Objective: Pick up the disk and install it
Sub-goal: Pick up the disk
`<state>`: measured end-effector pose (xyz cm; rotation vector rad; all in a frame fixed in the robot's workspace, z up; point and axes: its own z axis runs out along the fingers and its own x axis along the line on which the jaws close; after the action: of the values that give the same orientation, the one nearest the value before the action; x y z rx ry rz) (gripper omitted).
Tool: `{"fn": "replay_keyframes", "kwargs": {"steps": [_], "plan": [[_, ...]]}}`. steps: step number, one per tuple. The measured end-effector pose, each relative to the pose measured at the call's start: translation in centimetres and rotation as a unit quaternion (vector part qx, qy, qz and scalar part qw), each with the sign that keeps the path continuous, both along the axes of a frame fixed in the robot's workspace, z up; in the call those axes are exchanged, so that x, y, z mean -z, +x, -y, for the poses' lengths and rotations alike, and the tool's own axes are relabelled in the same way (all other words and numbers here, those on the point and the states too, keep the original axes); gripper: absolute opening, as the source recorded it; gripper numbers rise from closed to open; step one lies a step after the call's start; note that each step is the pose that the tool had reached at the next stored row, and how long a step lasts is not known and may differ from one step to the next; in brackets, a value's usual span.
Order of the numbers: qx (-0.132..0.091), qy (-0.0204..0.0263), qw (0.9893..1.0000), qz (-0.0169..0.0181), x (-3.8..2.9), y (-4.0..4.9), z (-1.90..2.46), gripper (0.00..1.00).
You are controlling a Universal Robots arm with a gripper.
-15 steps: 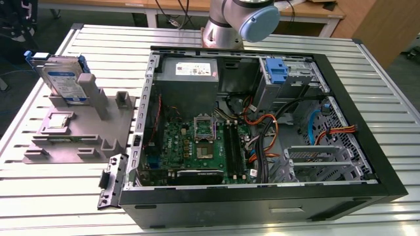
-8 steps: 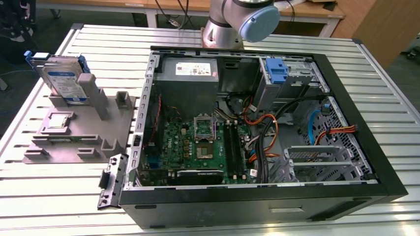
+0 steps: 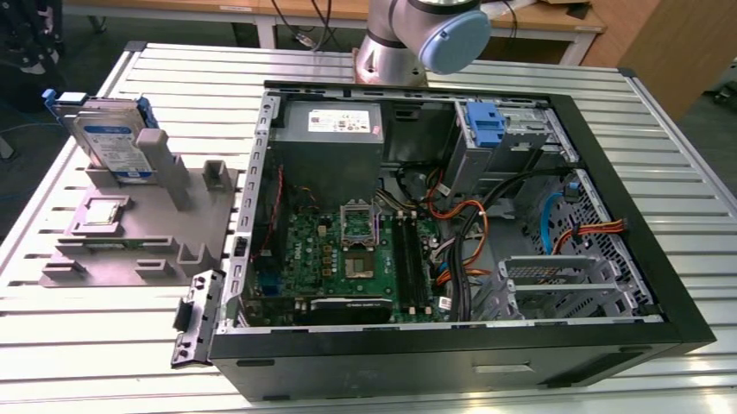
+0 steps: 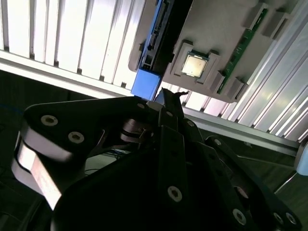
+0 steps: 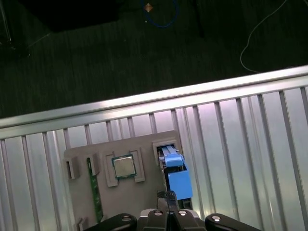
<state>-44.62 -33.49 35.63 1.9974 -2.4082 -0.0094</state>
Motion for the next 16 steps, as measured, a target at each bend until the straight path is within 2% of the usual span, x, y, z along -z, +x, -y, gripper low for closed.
{"fn": "replay_keyframes", "kwargs": {"steps": [5, 8, 11, 13, 14, 15, 16], "plan": [[-0.003, 0.0000, 1.0000, 0.0000, 0.14, 0.00, -0.25, 0.11], [-0.007, 0.0000, 1.0000, 0.0003, 0.39, 0.00, -0.39, 0.29], [-0.014, 0.0000, 0.9999, 0.0015, 0.79, 0.00, -0.41, 0.35], [-0.026, 0.0000, 0.9997, 0.0015, 1.05, 0.00, -0.42, 0.47], [-0.032, 0.0001, 0.9995, 0.0015, 1.17, 0.00, -0.42, 0.47], [-0.037, 0.0003, 0.9993, 0.0016, 1.29, 0.00, -0.42, 0.53], [-0.041, 0.0006, 0.9992, 0.0018, 1.40, 0.00, -0.42, 0.53]]}}
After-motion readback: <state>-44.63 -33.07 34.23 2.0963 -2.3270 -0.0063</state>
